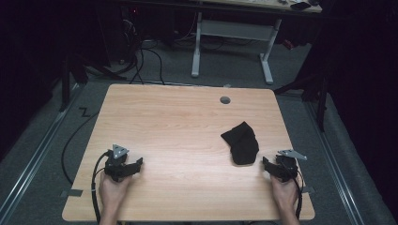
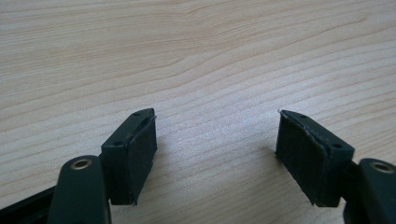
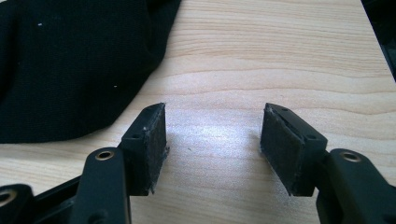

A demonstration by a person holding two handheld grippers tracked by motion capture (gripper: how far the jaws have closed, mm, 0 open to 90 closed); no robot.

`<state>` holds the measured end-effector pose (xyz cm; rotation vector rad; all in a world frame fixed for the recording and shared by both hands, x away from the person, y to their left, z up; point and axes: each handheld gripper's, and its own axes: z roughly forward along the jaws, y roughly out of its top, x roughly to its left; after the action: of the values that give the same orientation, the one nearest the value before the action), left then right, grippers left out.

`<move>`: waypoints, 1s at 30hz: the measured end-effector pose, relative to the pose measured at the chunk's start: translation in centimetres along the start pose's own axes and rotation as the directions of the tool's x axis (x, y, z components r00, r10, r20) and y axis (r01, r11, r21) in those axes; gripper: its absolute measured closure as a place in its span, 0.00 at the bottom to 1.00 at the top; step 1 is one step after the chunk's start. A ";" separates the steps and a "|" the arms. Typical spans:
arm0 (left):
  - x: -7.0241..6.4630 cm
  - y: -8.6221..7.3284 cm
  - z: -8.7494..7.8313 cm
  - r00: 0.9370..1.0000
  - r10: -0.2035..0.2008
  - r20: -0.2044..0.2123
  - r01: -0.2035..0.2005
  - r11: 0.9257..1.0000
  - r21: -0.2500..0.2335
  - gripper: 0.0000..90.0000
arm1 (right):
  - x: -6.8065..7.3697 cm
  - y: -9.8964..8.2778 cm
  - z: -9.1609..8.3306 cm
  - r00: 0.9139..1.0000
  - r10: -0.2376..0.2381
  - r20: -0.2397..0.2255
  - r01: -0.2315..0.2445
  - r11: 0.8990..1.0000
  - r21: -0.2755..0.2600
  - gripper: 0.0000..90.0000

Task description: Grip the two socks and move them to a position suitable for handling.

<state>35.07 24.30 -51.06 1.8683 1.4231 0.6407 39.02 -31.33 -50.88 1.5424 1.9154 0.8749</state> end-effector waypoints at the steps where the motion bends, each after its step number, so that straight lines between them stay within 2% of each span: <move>1: 0.0 0.0 0.0 1.000 -0.003 0.003 0.003 1.000 0.000 0.33 | 0.0 0.0 0.0 1.000 0.001 -0.001 -0.001 1.000 0.000 0.45; 5: 0.0 0.0 0.0 1.000 0.002 -0.004 -0.002 1.000 0.000 0.33 | 0.0 0.0 0.0 1.000 -0.004 0.000 0.004 1.000 -0.001 0.45; 8: -0.3 0.0 0.1 1.000 0.020 -0.020 -0.020 1.000 0.007 0.33 | 0.1 0.0 0.0 1.000 -0.003 0.003 0.003 1.000 -0.002 0.46; 15: -0.3 0.1 0.1 1.000 0.019 -0.018 -0.019 1.000 0.006 0.33 | 0.1 0.0 0.1 1.000 -0.001 0.005 0.001 1.000 -0.001 0.46; 20: -0.4 0.4 0.4 0.999 0.035 -0.003 -0.035 0.999 -0.001 0.42 | 0.2 0.0 0.0 1.000 -0.023 -0.015 0.023 1.000 -0.003 0.50; 23: -0.4 0.6 0.7 0.999 0.033 -0.004 -0.033 0.999 -0.001 0.42 | 0.0 -0.1 -0.1 0.999 -0.030 -0.024 0.030 1.000 -0.006 0.52; 24: -0.5 0.9 1.0 1.000 0.019 -0.021 -0.019 1.000 -0.002 0.42 | -0.2 -0.1 -0.1 0.999 -0.033 -0.035 0.033 0.999 -0.010 0.57; 26: -0.6 1.1 1.2 0.999 0.016 -0.029 -0.016 1.000 0.000 0.41 | -0.5 -0.1 -0.1 0.999 -0.026 -0.039 0.025 1.000 -0.015 0.60; 30: -0.8 1.1 1.3 0.999 0.018 -0.031 -0.018 1.000 0.004 0.37 | -0.6 -0.2 -0.3 0.999 -0.022 -0.043 0.021 1.000 -0.016 0.63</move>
<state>36.46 23.09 -50.99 1.8838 1.4299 0.6792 38.80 -31.96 -50.84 1.5031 1.9478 0.9188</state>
